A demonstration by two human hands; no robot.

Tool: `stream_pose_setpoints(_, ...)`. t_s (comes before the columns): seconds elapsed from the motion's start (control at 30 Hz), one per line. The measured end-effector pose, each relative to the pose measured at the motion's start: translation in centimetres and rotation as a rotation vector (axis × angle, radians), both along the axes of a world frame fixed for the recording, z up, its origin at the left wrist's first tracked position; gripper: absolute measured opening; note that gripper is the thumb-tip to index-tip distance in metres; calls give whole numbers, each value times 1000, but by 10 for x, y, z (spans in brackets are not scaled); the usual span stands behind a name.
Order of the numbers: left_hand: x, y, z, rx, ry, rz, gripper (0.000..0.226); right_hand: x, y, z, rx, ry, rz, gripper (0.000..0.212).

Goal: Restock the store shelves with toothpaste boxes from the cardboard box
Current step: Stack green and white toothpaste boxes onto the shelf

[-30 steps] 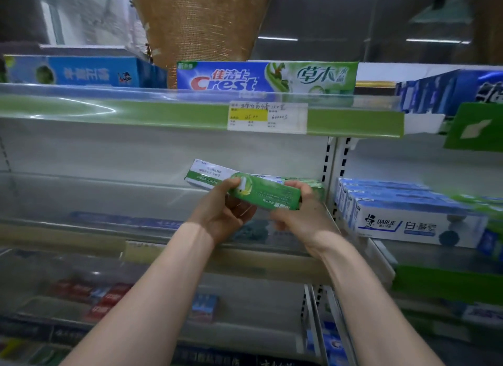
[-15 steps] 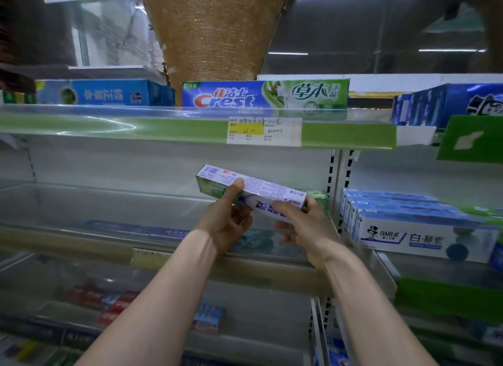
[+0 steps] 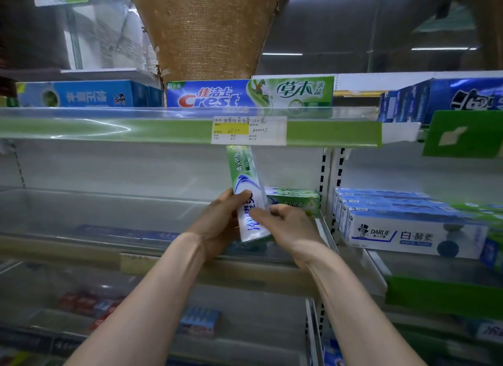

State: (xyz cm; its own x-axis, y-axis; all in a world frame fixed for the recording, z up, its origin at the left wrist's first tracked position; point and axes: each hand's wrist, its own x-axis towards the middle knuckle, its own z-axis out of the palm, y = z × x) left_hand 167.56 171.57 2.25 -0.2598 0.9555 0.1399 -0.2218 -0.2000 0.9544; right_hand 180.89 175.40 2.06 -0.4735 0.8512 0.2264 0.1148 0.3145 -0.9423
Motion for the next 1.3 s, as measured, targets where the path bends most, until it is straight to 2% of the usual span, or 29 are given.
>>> stream_pose_setpoints(0.1, 3, -3, 3, -1, -22, -8, 22, 3, 2, 2, -64, 89, -15, 20)
stream_pose_setpoints(0.2, 2, -4, 3, -28, 49, -35, 28, 4, 2, 2, -94, 112, 5, 12)
stream_pose_setpoints(0.33, 4, -5, 3, -22, 130, -74, 31, 5, 2, 3, -156, 174, -12, 28)
stream_pose_setpoints(0.57, 2, -6, 2, 34, 112, -106, 39, 12, 5, 5, -355, 551, -24, 14)
stream_pose_setpoints(0.63, 0, -5, 1, 27, 96, -103, 40, 13, 4, 5, -349, 551, 5, 13)
stream_pose_setpoints(0.73, -2, -1, 0, 60, -46, 17, 43, 13, 4, 4, -332, 539, -23, 13)
stream_pose_setpoints(0.8, -4, 1, -2, 65, -126, 162, 30, 14, 8, 5, -401, 690, -119, 16)
stream_pose_setpoints(0.9, -7, 4, -3, 94, -186, 277, 31, 17, 13, 3, -410, 823, -337, 28)
stream_pose_setpoints(0.97, -10, 6, -5, 122, -217, 360, 30, 17, 12, 2, -340, 803, -401, 38)
stream_pose_setpoints(1.03, -13, 9, -6, 129, -220, 442, 31, 18, 10, 2, -279, 715, -378, 45)
stream_pose_setpoints(1.2, -14, 16, -2, 84, -156, 502, 49, 13, 15, 1, -166, 502, -340, 60)
stream_pose_setpoints(1.3, -13, 20, -1, 44, -66, 539, 57, 8, 20, 0, -8, 218, -392, 73)
